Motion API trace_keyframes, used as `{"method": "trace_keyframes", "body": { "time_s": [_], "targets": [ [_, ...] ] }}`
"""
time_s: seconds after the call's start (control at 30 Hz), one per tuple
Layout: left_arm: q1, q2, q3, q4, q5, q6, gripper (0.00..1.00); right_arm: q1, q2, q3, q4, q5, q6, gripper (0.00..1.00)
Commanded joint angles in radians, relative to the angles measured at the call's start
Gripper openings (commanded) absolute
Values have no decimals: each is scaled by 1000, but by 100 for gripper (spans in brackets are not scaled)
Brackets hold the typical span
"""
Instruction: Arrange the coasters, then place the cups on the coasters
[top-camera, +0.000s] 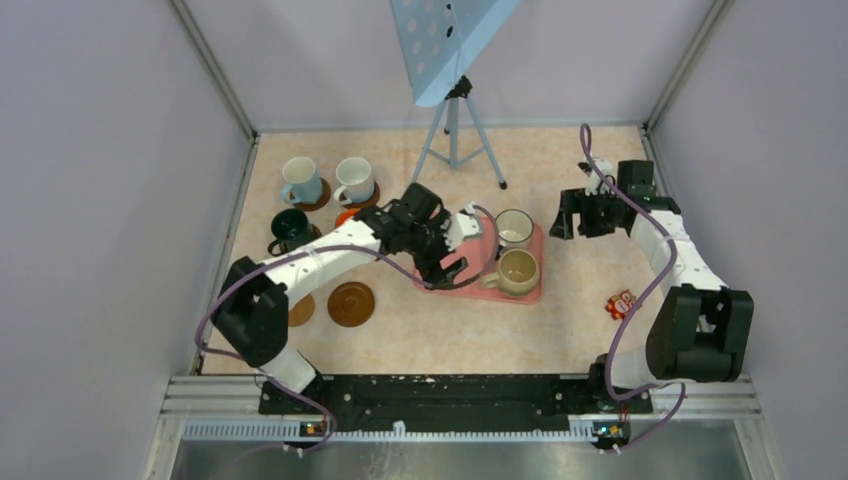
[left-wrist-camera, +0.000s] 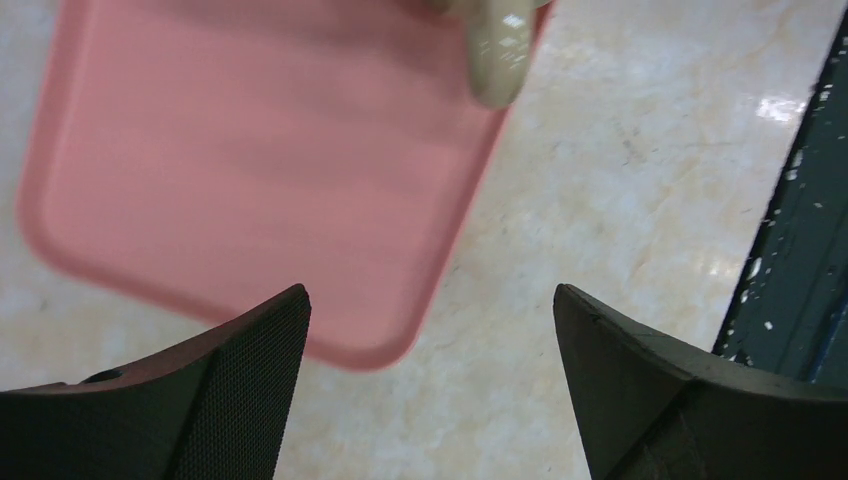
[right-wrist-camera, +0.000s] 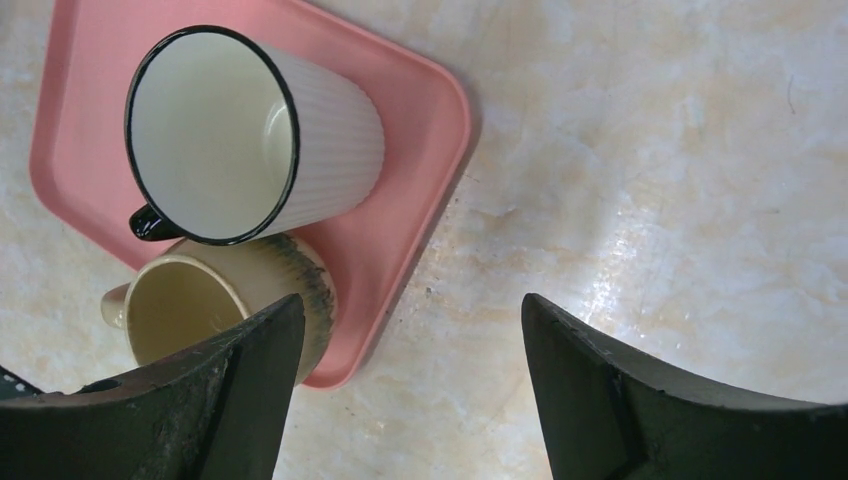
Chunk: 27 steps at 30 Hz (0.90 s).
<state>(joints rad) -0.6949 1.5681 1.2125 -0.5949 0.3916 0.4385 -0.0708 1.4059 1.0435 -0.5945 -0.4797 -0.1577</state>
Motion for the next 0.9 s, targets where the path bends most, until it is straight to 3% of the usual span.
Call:
{"method": "trace_keyframes", "body": {
  "time_s": [0.0, 0.37, 0.53, 0.87],
  "targets": [
    [-125, 86, 62, 97, 29, -55, 94, -28, -4, 49, 17, 13, 24, 79],
    [-243, 313, 219, 147, -37, -112, 68, -46, -23, 14, 37, 0, 57, 79],
    [-274, 373, 249, 151, -62, -110, 46, -48, -34, 7, 32, -4, 53, 79],
    [-285, 450, 310, 92, -163, -107, 33, -52, -44, -11, 42, -8, 58, 79]
  ]
}}
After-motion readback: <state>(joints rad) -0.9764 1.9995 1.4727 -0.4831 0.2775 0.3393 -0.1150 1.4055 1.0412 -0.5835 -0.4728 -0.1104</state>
